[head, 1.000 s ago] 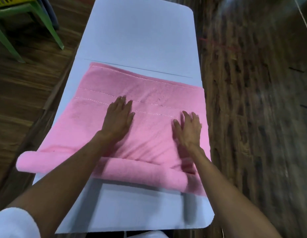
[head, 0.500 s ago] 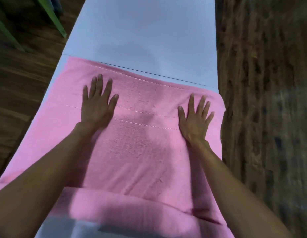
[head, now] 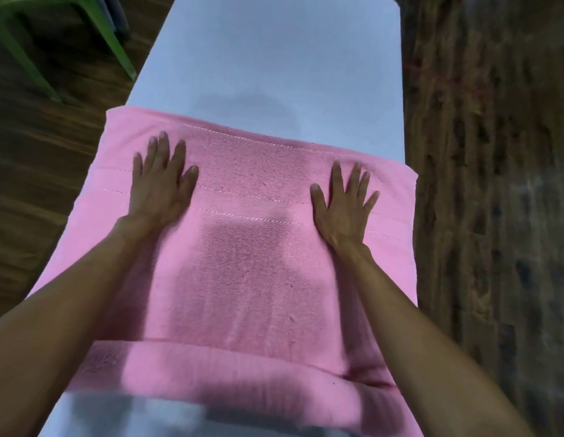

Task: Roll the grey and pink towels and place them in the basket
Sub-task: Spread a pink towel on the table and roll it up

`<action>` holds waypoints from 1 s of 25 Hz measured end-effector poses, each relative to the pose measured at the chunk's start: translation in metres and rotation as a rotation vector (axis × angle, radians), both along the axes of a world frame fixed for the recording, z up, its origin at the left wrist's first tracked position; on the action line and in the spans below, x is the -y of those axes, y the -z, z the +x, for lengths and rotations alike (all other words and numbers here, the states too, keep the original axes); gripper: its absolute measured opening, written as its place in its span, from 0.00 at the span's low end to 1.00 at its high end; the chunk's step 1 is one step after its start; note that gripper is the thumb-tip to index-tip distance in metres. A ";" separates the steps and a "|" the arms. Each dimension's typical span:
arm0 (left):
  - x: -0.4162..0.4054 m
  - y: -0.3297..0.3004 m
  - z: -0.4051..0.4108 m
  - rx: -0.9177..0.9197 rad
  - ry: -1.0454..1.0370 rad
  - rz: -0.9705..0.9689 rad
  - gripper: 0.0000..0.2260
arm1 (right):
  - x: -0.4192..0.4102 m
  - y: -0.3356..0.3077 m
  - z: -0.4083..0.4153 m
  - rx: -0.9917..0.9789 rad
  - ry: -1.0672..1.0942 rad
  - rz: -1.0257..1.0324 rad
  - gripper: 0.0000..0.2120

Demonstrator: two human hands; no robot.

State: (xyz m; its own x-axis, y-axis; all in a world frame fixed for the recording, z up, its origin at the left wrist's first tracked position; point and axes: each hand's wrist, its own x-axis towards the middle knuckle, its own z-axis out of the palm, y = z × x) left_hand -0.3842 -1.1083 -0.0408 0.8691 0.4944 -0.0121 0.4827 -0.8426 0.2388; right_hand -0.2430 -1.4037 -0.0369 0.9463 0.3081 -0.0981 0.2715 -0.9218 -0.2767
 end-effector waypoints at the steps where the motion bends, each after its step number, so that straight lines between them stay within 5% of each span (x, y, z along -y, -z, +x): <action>1: 0.001 -0.001 -0.006 0.003 0.034 0.008 0.27 | 0.004 -0.006 -0.008 -0.012 -0.005 0.029 0.32; 7: 0.025 -0.029 -0.105 -0.016 0.296 -0.076 0.26 | 0.063 -0.046 -0.101 -0.186 -0.090 0.104 0.28; 15: 0.044 -0.077 -0.301 0.101 0.268 -0.114 0.23 | 0.186 -0.077 -0.247 0.066 -0.093 0.009 0.24; 18: 0.042 -0.061 -0.326 0.045 0.303 -0.124 0.26 | 0.212 -0.066 -0.276 -0.057 -0.105 0.003 0.32; 25: 0.045 -0.054 -0.332 0.040 0.305 -0.132 0.23 | 0.219 -0.054 -0.287 -0.083 -0.197 0.183 0.21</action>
State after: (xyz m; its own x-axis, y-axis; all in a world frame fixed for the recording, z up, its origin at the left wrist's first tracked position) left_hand -0.7165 -1.1533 0.0130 0.9779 0.2078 -0.0215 0.2009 -0.9075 0.3689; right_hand -0.5302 -1.6225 0.0171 0.8577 0.5047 -0.0981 0.4097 -0.7862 -0.4627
